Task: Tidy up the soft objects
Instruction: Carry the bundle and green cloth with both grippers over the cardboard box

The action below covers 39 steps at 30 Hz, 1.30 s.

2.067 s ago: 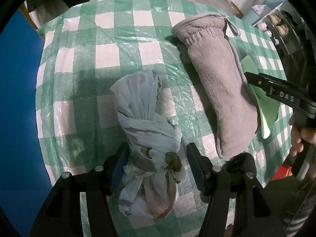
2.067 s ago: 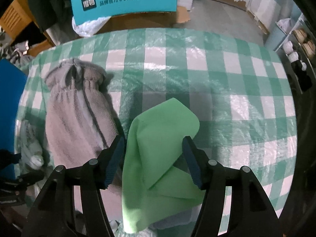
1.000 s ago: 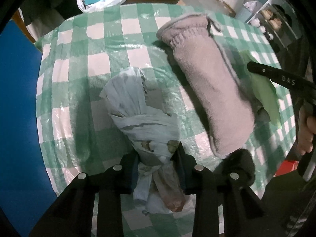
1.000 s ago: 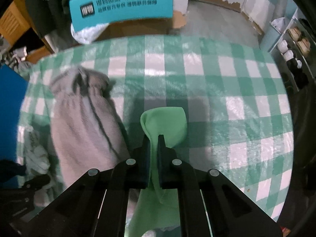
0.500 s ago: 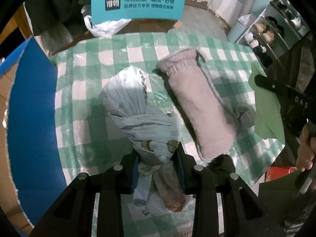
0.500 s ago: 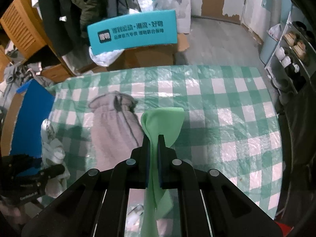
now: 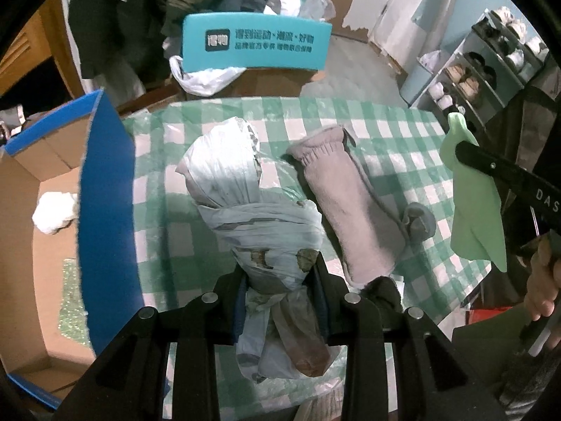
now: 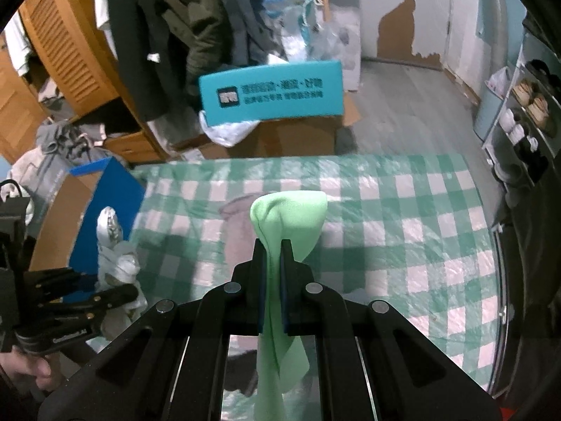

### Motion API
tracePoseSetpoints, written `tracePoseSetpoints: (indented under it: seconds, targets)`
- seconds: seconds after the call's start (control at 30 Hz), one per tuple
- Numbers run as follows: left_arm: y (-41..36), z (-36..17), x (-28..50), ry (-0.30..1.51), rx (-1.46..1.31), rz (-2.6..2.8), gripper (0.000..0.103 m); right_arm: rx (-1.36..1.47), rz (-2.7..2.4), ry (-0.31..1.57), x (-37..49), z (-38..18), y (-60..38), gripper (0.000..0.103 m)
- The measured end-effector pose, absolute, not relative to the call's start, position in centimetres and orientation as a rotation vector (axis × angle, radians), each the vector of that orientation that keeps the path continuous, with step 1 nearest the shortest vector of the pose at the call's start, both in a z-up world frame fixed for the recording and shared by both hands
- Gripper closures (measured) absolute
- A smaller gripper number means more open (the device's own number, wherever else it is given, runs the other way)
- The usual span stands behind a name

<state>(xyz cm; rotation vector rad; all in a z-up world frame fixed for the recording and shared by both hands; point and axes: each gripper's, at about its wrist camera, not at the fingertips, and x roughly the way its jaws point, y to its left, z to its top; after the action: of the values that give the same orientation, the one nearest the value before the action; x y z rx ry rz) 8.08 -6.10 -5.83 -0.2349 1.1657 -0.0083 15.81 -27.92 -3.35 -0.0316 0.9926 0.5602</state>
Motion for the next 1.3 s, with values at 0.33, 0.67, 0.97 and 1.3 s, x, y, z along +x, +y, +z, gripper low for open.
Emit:
tracePoseSetpoints:
  seconds: [0.33, 0.67, 0.97, 1.3]
  targets:
    - [-3.3, -3.2, 6.6, 1.101, -0.252, 0.041, 0.071, -0.062, 0.615, 0.963, 14.2, -1.7, -25.4, 0.098]
    - [-1.0, -1.3, 5.0, 1.047, -0.279, 0.077, 0.071, -0.096, 0.687, 0.943, 12.7, -0.1, -22.0, 0.098]
    - [2.2, 0.0, 3.3, 1.007, -0.309, 0.127, 0.071, -0.133, 0.77, 0.922, 11.3, 1.3, -17.4, 0.098]
    - [6.2, 0.4, 1.1, 0.978, -0.344, 0.191, 0.071, -0.18, 0.871, 0.918, 9.6, 2.6, -11.2, 0.098]
